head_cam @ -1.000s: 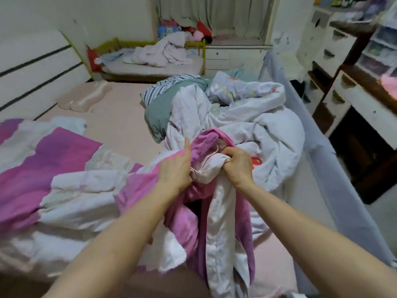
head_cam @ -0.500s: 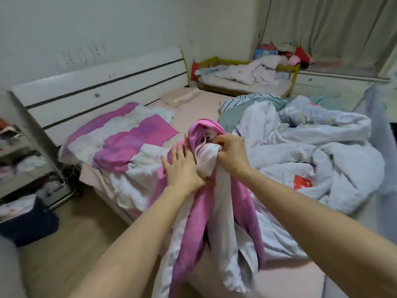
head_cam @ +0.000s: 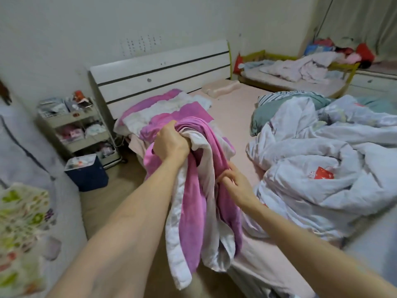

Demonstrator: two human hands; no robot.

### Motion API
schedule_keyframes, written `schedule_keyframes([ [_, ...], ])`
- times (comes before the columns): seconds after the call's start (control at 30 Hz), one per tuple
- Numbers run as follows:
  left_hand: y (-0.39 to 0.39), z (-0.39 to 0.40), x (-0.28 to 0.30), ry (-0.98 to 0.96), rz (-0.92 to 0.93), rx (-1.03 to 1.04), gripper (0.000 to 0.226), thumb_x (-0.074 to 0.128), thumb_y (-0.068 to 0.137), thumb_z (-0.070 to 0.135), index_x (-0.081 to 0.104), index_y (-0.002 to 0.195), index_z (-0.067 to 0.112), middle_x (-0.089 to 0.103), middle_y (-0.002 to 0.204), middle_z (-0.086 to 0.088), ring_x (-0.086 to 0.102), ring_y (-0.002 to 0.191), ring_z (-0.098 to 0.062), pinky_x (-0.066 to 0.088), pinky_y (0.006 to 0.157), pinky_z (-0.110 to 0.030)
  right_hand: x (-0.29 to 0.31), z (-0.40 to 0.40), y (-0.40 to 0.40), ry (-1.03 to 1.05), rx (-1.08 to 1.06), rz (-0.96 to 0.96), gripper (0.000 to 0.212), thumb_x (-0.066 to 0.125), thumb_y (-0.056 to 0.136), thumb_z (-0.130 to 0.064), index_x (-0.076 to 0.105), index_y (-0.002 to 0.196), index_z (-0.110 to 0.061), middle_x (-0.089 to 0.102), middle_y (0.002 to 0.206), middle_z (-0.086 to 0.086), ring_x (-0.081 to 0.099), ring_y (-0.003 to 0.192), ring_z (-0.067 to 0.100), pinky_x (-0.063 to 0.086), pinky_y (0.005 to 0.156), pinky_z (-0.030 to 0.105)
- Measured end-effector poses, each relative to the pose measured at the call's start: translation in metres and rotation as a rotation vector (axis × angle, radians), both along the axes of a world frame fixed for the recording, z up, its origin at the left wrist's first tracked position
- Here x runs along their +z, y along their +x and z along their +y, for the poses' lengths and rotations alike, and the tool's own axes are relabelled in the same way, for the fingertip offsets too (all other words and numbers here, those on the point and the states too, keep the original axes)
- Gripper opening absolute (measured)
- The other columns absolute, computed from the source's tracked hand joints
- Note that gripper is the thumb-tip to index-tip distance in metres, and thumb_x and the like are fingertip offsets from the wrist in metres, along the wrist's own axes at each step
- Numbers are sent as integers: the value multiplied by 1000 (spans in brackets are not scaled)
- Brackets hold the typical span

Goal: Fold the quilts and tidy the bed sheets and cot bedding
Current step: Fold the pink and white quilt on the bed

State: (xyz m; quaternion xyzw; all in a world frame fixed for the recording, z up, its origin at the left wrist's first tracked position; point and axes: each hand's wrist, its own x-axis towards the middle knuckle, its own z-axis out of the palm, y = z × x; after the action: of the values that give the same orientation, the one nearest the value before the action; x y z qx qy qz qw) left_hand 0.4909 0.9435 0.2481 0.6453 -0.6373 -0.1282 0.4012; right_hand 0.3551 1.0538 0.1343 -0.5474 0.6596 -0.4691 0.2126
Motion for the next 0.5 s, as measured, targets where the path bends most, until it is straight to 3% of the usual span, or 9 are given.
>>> schedule_keyframes([
  [0.03,-2,5,2,7,49,41,25,40,88,12,62,92,24,68,101,-7,56,85,-28,33,67,-31,-26,12,-3,88,-75,7,11,58,80,-16,54,75,-7,56,96,5,52,87,14,36,70,21],
  [0.07,-6,8,4,15,108,79,28,39,91,13,64,98,23,68,105,-7,57,90,-28,33,69,-30,-51,23,-7,215,-159,-9,22,67,78,-20,49,83,-9,54,95,5,51,86,18,36,67,24],
  [0.13,-13,11,2,44,214,147,33,37,95,14,65,110,23,67,107,-6,59,99,-29,33,74,-29,-95,40,-13,479,-218,-87,58,82,70,-33,40,102,-9,48,96,4,49,86,20,38,69,29],
  [0.23,-25,14,-9,84,330,188,29,37,96,14,63,100,26,56,82,6,56,90,-23,33,73,-26,-132,42,-14,562,-105,-246,82,88,63,-36,35,122,-12,46,109,-2,49,101,16,42,83,29],
  [0.3,-33,17,-25,83,360,224,27,39,96,16,63,103,24,54,86,7,50,85,-19,34,74,-25,-151,28,-18,527,-74,-268,64,82,70,-20,43,120,-12,52,111,1,51,104,18,43,86,29],
  [0.37,-37,25,-41,81,341,232,25,41,93,16,64,101,22,54,79,8,48,80,-18,34,72,-25,-154,16,-28,518,-151,-210,20,64,78,-3,54,95,-10,59,94,10,56,93,25,45,77,34],
  [0.4,-38,29,-49,90,326,225,23,42,92,16,64,97,21,54,74,8,48,78,-19,35,70,-26,-152,12,-37,514,-203,-202,10,57,81,1,55,84,-8,58,85,12,56,87,25,44,73,35],
  [0.5,-25,38,-73,123,253,212,22,44,90,22,65,96,20,65,86,0,55,81,-23,46,73,-31,-127,1,-79,395,-327,-252,13,49,87,-2,59,94,2,61,90,20,54,83,24,37,67,31],
])
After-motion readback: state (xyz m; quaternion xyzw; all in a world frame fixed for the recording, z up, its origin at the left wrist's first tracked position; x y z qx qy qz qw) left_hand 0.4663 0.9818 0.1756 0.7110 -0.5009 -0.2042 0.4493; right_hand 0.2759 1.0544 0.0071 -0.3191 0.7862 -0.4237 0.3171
